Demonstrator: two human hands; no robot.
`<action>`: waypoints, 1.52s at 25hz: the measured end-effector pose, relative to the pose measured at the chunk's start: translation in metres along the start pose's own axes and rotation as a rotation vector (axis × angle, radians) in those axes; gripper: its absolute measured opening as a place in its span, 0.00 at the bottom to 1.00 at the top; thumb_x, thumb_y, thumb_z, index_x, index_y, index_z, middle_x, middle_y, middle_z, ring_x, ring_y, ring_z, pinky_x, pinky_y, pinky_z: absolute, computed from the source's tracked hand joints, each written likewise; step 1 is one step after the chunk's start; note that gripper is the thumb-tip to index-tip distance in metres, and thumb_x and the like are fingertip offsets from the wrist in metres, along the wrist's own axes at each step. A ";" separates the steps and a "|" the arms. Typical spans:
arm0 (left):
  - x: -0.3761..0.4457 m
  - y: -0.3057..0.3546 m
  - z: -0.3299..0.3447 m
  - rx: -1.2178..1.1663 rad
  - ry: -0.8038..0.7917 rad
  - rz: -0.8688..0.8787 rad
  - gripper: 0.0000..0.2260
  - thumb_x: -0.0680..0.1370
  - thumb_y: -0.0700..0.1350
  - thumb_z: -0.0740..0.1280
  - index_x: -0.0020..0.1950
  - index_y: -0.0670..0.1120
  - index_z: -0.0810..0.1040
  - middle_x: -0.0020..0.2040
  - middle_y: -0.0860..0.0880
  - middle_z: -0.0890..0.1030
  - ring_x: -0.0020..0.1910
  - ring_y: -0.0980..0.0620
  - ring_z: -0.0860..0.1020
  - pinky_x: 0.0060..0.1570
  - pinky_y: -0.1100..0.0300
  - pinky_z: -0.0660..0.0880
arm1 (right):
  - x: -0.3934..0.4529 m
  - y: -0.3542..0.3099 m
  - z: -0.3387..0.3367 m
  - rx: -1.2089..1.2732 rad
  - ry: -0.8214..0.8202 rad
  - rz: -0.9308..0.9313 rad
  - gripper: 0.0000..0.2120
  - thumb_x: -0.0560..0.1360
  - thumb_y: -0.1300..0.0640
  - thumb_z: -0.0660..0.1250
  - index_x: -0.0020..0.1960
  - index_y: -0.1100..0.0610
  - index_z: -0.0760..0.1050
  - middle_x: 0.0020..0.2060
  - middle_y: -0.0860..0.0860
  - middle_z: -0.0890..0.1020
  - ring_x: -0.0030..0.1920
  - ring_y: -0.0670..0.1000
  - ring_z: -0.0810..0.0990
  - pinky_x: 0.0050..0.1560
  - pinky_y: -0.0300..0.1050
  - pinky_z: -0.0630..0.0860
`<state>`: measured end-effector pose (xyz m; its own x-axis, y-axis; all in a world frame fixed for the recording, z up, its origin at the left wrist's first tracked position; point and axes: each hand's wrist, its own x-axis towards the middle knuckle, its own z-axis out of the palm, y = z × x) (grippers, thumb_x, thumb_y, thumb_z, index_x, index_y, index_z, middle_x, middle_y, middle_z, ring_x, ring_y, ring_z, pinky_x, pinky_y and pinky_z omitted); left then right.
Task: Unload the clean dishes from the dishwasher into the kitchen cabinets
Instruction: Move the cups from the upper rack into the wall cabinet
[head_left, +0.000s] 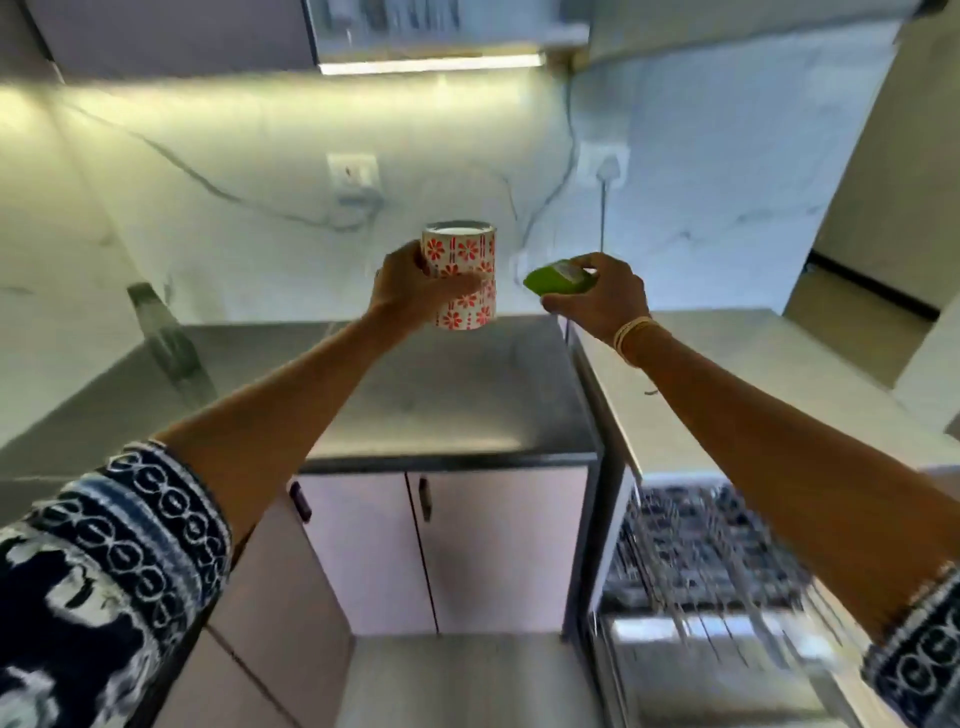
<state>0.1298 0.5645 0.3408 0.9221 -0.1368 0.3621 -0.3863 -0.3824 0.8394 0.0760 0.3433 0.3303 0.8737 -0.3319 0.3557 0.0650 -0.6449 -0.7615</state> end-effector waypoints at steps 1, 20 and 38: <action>0.017 0.018 -0.013 -0.025 0.023 0.026 0.22 0.66 0.51 0.78 0.58 0.48 0.80 0.54 0.48 0.84 0.50 0.52 0.82 0.53 0.52 0.79 | 0.019 -0.020 -0.011 0.037 -0.002 -0.029 0.28 0.64 0.52 0.79 0.62 0.55 0.76 0.58 0.51 0.81 0.56 0.49 0.79 0.52 0.33 0.68; 0.285 0.101 -0.126 -0.214 0.239 0.252 0.25 0.69 0.51 0.76 0.62 0.42 0.75 0.55 0.46 0.81 0.51 0.46 0.82 0.49 0.53 0.80 | 0.318 -0.178 -0.022 0.045 0.022 -0.273 0.23 0.61 0.49 0.80 0.51 0.58 0.82 0.43 0.54 0.84 0.43 0.51 0.81 0.40 0.39 0.74; 0.538 0.107 -0.115 -0.173 0.182 0.304 0.24 0.67 0.53 0.77 0.58 0.45 0.77 0.52 0.46 0.84 0.45 0.48 0.84 0.50 0.50 0.81 | 0.535 -0.174 0.024 -0.151 -0.237 -0.143 0.25 0.58 0.58 0.78 0.53 0.64 0.82 0.44 0.57 0.80 0.43 0.51 0.77 0.50 0.46 0.78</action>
<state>0.5821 0.5547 0.6719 0.7520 -0.0501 0.6573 -0.6535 -0.1877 0.7333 0.5435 0.2949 0.6396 0.9500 -0.0725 0.3036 0.1383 -0.7742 -0.6177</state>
